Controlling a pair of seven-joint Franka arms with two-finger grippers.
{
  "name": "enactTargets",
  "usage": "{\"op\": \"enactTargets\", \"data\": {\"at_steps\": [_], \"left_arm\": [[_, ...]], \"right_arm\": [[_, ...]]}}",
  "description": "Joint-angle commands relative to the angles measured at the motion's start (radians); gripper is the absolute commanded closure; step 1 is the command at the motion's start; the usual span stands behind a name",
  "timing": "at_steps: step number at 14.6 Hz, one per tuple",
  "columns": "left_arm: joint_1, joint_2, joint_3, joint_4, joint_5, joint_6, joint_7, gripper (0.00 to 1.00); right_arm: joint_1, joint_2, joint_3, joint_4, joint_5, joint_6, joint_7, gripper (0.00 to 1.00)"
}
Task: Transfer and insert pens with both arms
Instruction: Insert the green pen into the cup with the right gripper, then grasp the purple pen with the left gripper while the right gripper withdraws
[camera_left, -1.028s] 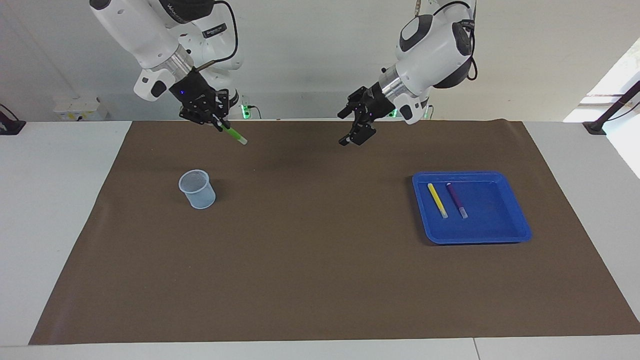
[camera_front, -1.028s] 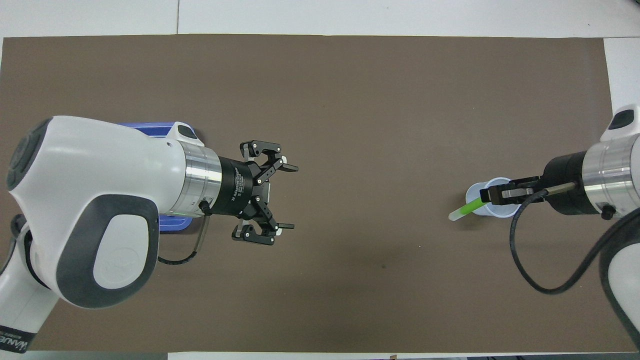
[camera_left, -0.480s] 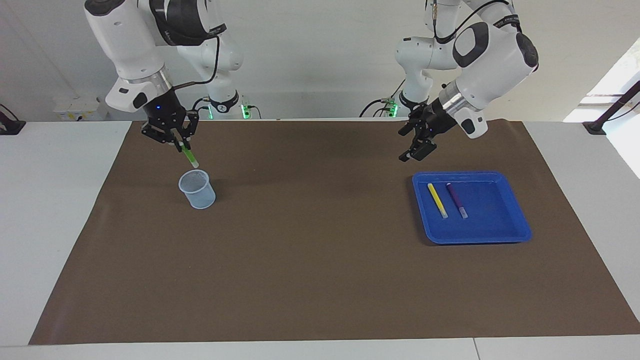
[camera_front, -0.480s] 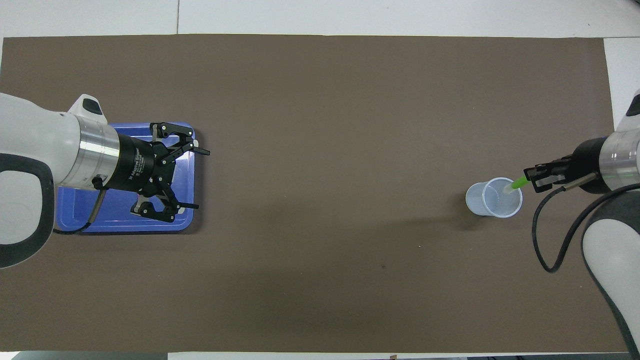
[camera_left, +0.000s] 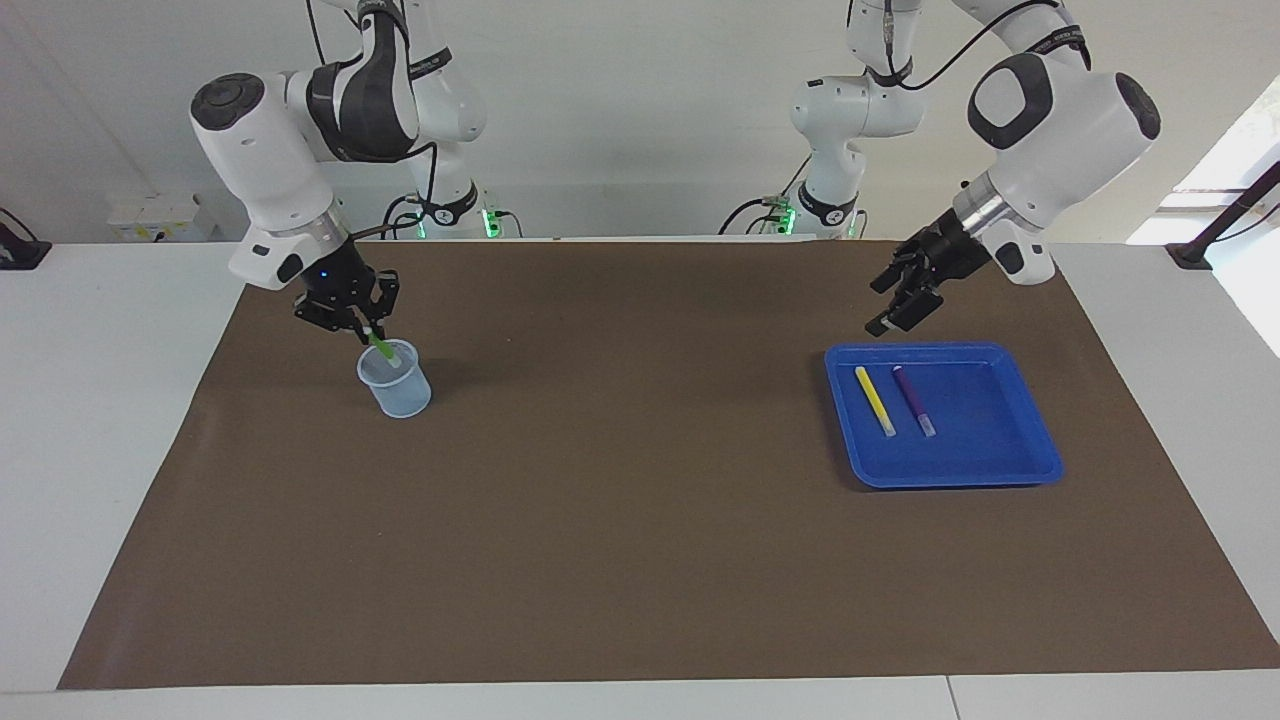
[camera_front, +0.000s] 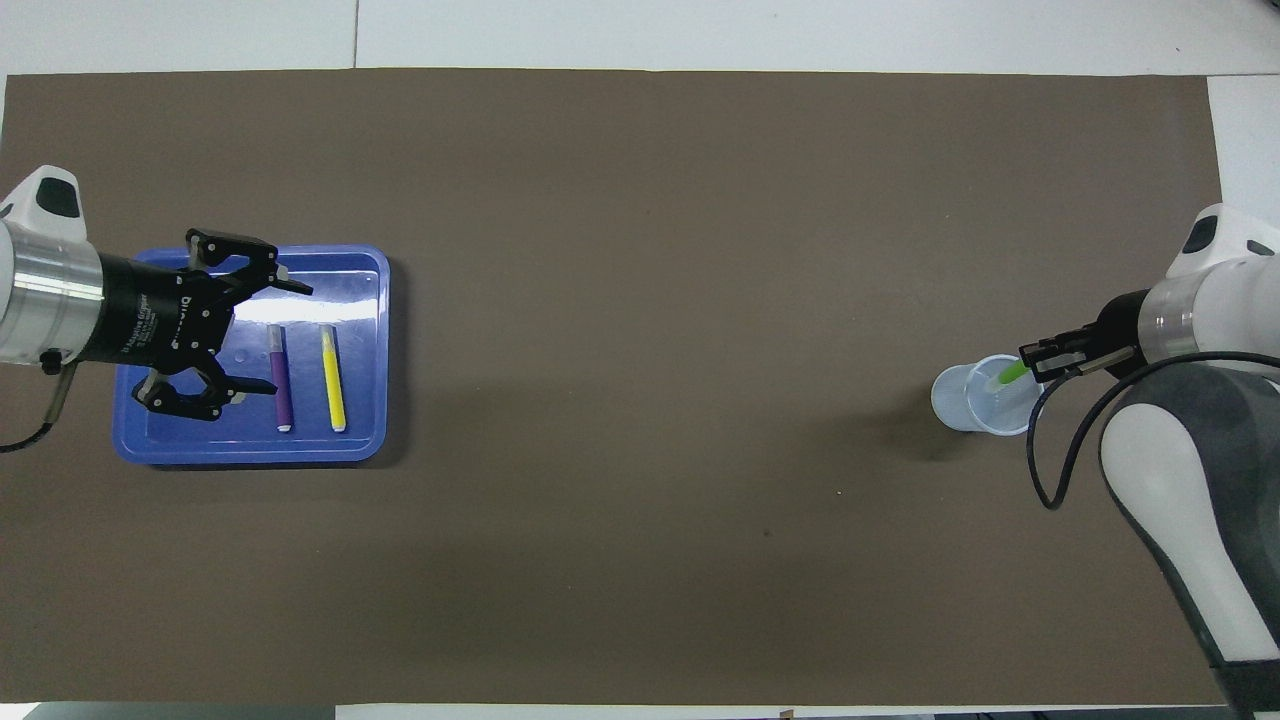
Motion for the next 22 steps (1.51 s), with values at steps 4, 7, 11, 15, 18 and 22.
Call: {"op": "enactTargets", "data": {"at_steps": [4, 7, 11, 15, 18, 22], "left_arm": [[0.190, 0.013, -0.009, -0.058, 0.067, 0.020, 0.433, 0.00], [0.183, 0.061, -0.011, -0.058, 0.226, 0.055, 0.616, 0.00], [0.180, 0.123, -0.011, -0.073, 0.342, 0.141, 0.868, 0.00], [0.123, 0.168, -0.011, -0.132, 0.423, 0.278, 0.984, 0.00], [0.088, 0.199, -0.011, -0.191, 0.475, 0.383, 1.028, 0.00], [0.066, 0.240, -0.011, -0.239, 0.520, 0.473, 1.020, 0.00]], "right_arm": [[-0.045, 0.011, 0.011, -0.033, -0.019, 0.015, -0.038, 0.42], [-0.048, 0.011, 0.011, -0.022, -0.017, 0.001, -0.040, 0.00], [-0.040, -0.006, 0.013, 0.192, 0.015, -0.231, -0.034, 0.00], [-0.058, 0.008, 0.002, 0.345, 0.267, -0.424, -0.030, 0.00], [-0.068, -0.012, -0.006, 0.317, 0.335, -0.520, 0.039, 0.00], [-0.058, -0.066, -0.010, 0.225, 0.544, -0.504, 0.351, 0.00]]}}
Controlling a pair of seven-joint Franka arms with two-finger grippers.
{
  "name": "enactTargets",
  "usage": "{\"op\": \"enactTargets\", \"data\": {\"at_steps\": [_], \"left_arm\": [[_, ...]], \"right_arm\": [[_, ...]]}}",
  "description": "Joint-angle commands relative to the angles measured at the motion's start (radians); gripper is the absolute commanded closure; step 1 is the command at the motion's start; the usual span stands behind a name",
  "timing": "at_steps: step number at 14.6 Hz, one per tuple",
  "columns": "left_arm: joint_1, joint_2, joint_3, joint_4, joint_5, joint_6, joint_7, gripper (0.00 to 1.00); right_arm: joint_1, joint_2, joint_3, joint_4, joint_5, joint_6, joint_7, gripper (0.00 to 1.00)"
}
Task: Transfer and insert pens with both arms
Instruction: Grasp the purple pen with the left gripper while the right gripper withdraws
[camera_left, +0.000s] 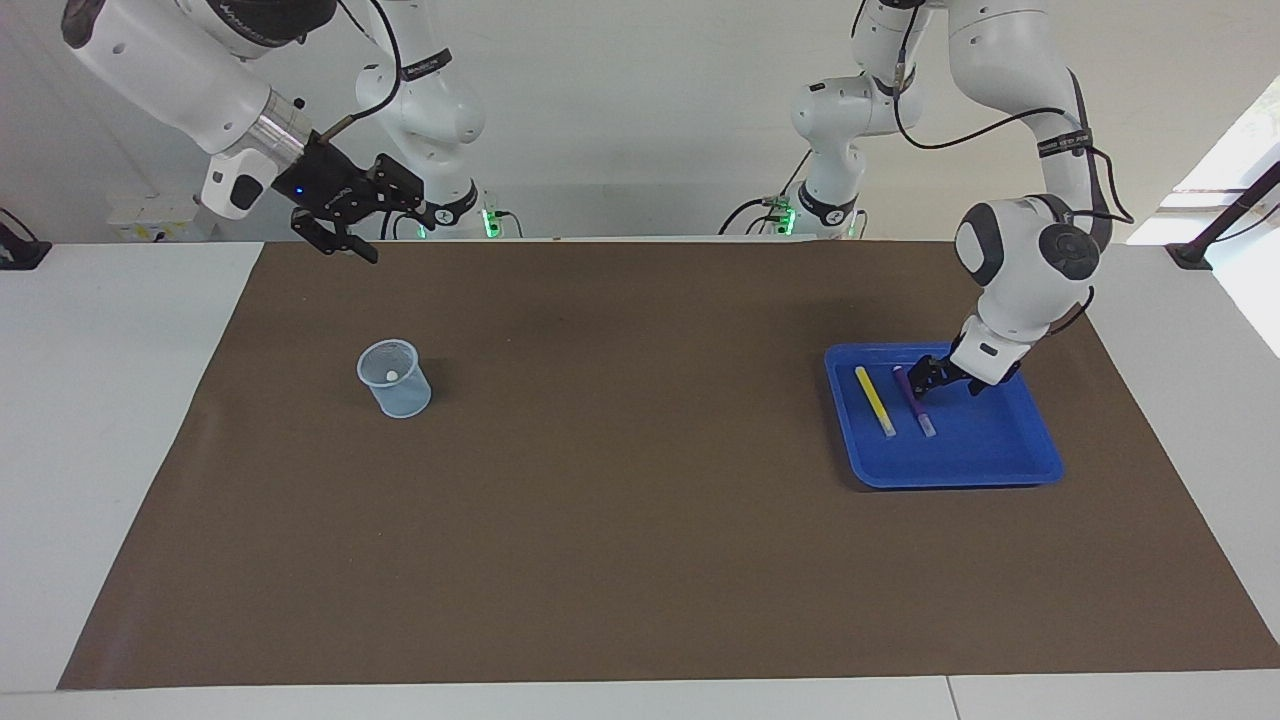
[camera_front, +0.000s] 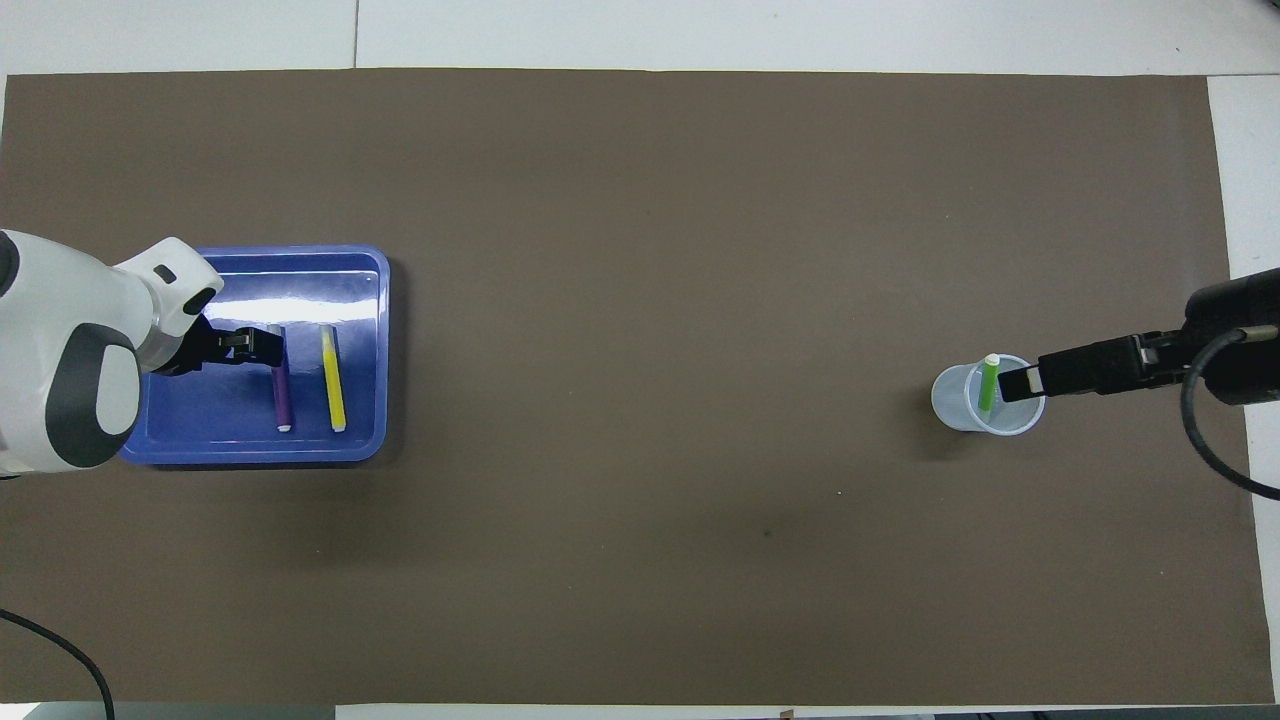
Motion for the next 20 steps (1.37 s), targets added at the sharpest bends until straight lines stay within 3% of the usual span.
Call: {"op": "enactTargets", "data": {"at_steps": [1, 3, 7, 11, 16, 20], "left_arm": [[-0.014, 0.023, 0.010, -0.026, 0.026, 0.055, 0.009, 0.00], [-0.012, 0.031, 0.008, -0.027, 0.026, 0.059, 0.003, 0.00], [-0.011, 0.054, 0.005, -0.027, 0.026, 0.069, -0.001, 0.00], [-0.015, 0.064, 0.003, -0.024, 0.018, 0.067, 0.000, 0.13], [-0.018, 0.064, 0.003, -0.026, 0.017, 0.065, -0.010, 0.55], [-0.018, 0.064, 0.003, -0.026, 0.017, 0.065, -0.013, 1.00]], "right_arm": [[-0.003, -0.054, 0.005, -0.079, 0.109, 0.031, 0.180, 0.00], [-0.003, -0.071, 0.005, -0.105, 0.182, 0.030, 0.289, 0.00], [0.001, -0.079, 0.015, -0.111, 0.222, 0.038, 0.321, 0.00], [0.065, -0.079, 0.016, -0.115, 0.262, 0.108, 0.405, 0.00], [0.151, -0.079, 0.016, -0.119, 0.267, 0.176, 0.483, 0.00], [0.150, -0.079, 0.016, -0.119, 0.267, 0.176, 0.483, 0.00]]}}
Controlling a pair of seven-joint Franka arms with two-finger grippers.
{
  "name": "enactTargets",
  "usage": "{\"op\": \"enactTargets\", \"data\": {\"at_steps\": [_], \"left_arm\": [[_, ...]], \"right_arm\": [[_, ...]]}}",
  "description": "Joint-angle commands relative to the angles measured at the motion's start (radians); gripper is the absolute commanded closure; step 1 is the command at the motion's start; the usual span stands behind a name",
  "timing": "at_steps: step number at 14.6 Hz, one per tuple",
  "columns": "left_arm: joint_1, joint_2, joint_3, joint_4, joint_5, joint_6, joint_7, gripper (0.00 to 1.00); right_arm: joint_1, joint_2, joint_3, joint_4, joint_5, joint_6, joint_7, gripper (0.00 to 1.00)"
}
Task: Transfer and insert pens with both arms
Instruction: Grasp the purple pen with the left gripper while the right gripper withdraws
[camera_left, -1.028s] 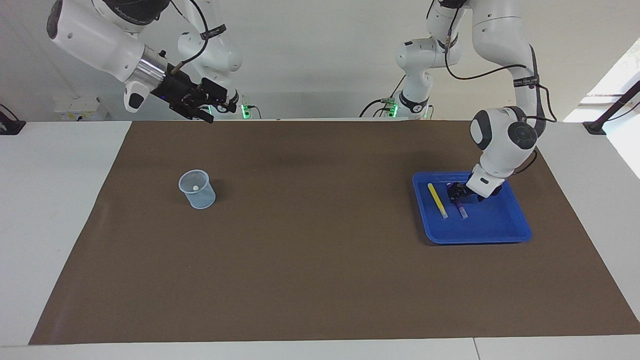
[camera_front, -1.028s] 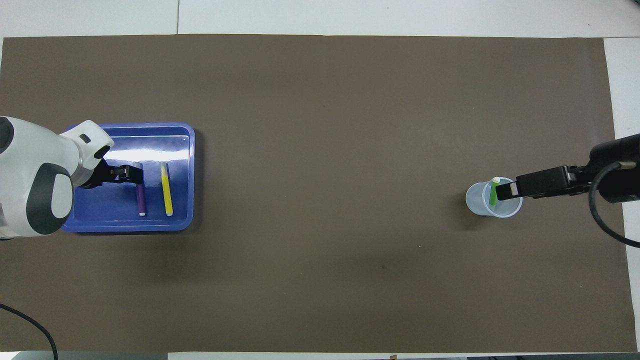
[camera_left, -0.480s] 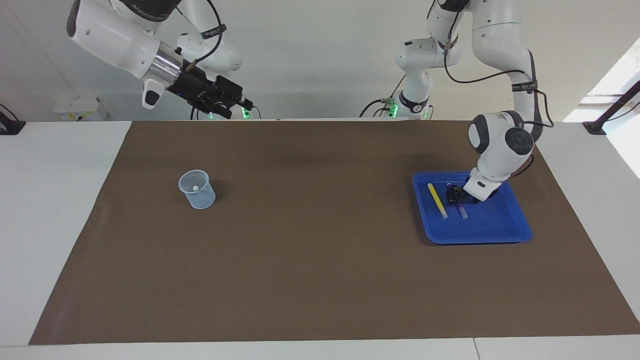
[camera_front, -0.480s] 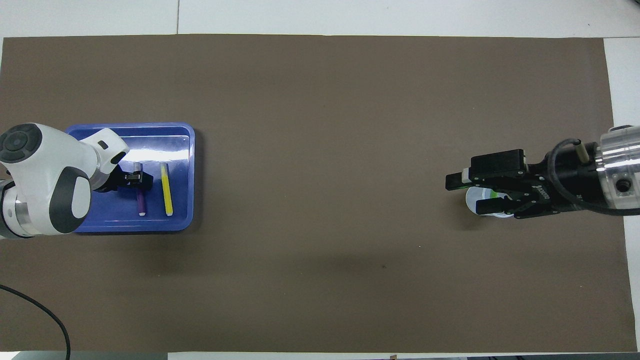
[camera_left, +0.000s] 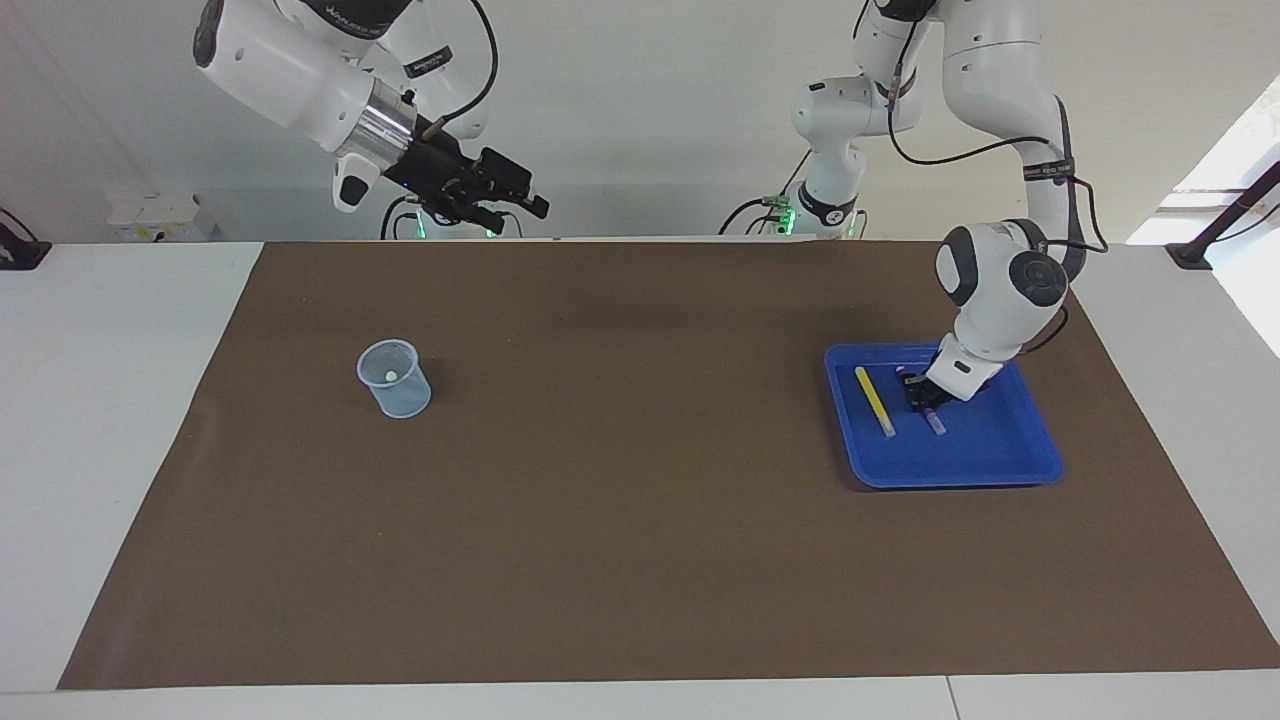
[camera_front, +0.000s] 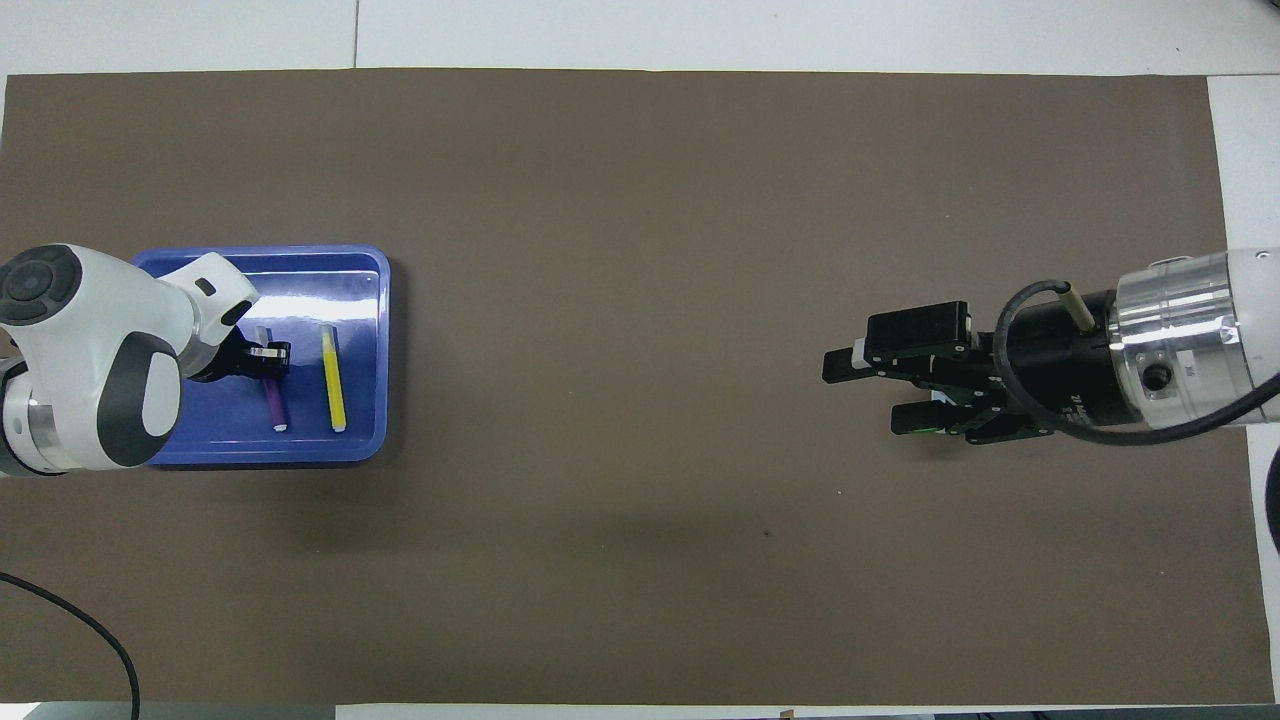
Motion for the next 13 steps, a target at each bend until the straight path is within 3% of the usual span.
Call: {"op": "enactTargets", "data": {"at_steps": [1, 7, 13], "left_arm": [[-0.006, 0.015, 0.009, -0.013, 0.013, 0.021, -0.011, 1.00], [-0.006, 0.018, 0.009, 0.007, 0.005, -0.002, -0.013, 1.00], [-0.011, 0.003, 0.009, 0.165, -0.027, -0.222, -0.069, 1.00]], "right_arm": [[-0.011, -0.022, 0.001, -0.025, 0.025, 0.012, 0.007, 0.00], [-0.009, -0.022, 0.001, -0.027, 0.027, 0.025, 0.007, 0.00], [-0.009, -0.022, 0.001, -0.027, 0.027, 0.029, 0.007, 0.00]]}}
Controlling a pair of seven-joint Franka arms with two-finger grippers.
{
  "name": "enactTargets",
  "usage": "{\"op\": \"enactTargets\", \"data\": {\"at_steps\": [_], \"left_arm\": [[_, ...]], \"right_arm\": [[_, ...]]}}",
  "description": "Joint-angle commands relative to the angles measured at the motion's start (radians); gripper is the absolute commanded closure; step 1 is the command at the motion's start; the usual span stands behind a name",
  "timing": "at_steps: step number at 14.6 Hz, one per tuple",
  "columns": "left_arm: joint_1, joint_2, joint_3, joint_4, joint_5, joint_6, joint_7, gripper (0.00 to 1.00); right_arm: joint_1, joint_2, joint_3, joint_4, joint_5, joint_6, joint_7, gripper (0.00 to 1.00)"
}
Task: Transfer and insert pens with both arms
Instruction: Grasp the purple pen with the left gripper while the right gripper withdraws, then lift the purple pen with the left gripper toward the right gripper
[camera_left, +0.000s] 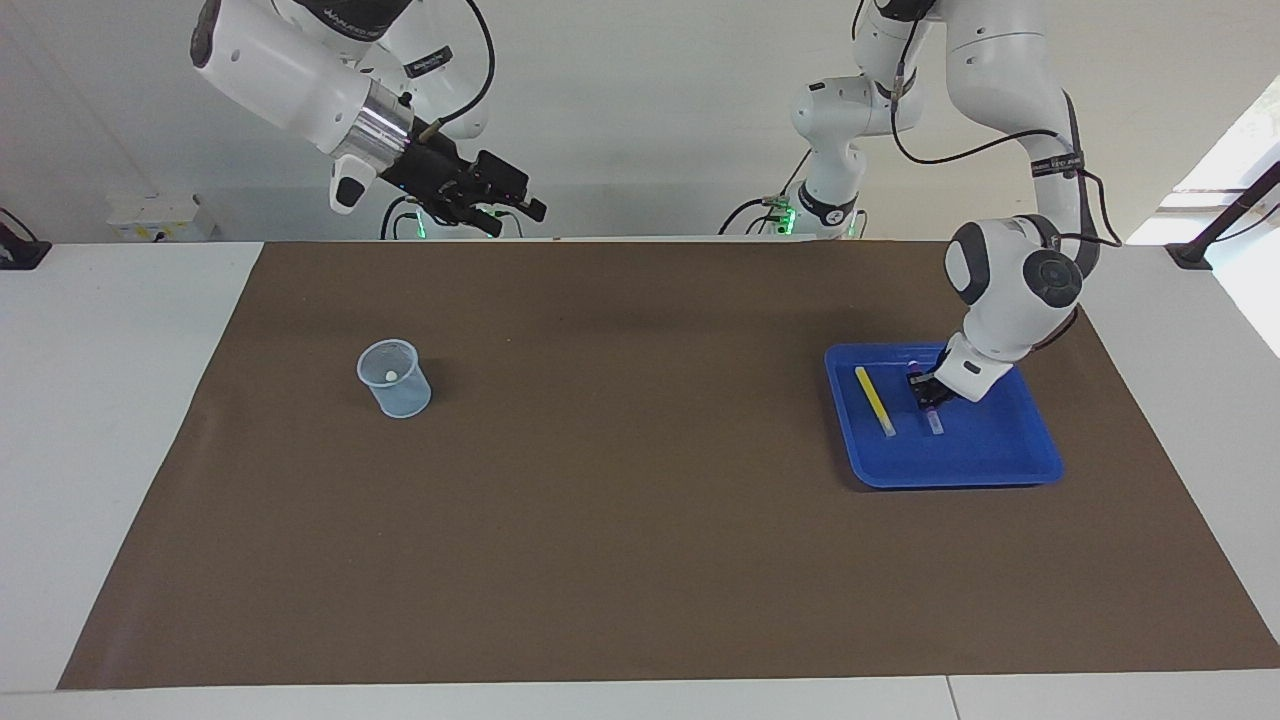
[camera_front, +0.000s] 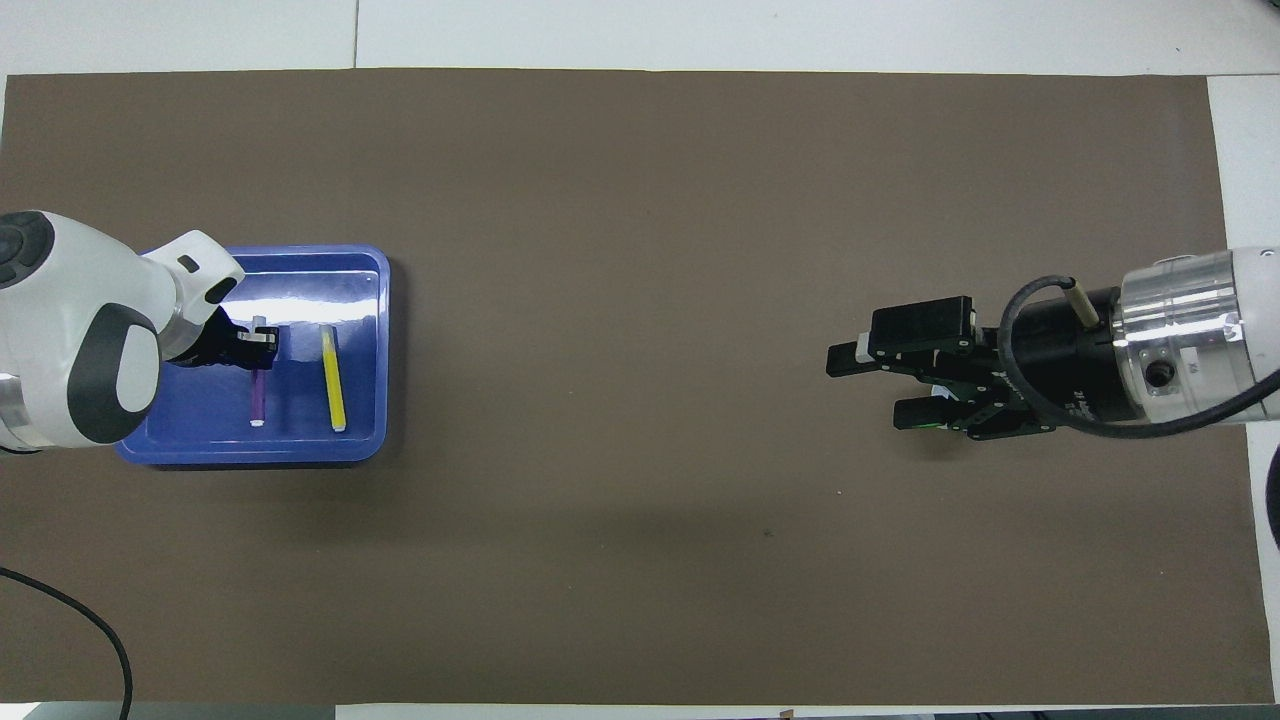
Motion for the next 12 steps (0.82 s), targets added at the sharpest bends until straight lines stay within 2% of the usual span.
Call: {"op": "enactTargets", "data": {"at_steps": [1, 4, 6, 8, 10, 12], "left_arm": [[-0.015, 0.001, 0.006, 0.097, -0.012, -0.132, -0.047, 1.00], [-0.043, -0.015, 0.005, 0.183, -0.029, -0.279, -0.121, 1.00], [-0.046, -0.048, 0.005, 0.208, -0.173, -0.320, -0.231, 1.00], [-0.088, -0.076, 0.005, 0.231, -0.241, -0.359, -0.402, 1.00], [-0.133, -0.134, 0.001, 0.231, -0.300, -0.430, -0.614, 1.00], [-0.182, -0.192, 0.001, 0.223, -0.398, -0.433, -0.842, 1.00]], "right_arm": [[-0.009, -0.020, 0.004, -0.022, 0.026, 0.015, 0.007, 0.00], [-0.009, -0.022, 0.004, -0.022, 0.026, 0.019, 0.007, 0.00], [-0.011, -0.020, 0.004, -0.022, 0.026, 0.030, 0.007, 0.00], [-0.009, -0.019, 0.004, -0.022, 0.028, 0.038, 0.007, 0.00], [-0.009, -0.019, 0.004, -0.022, 0.029, 0.042, 0.007, 0.00], [-0.009, -0.019, 0.004, -0.022, 0.029, 0.059, 0.008, 0.00]]}}
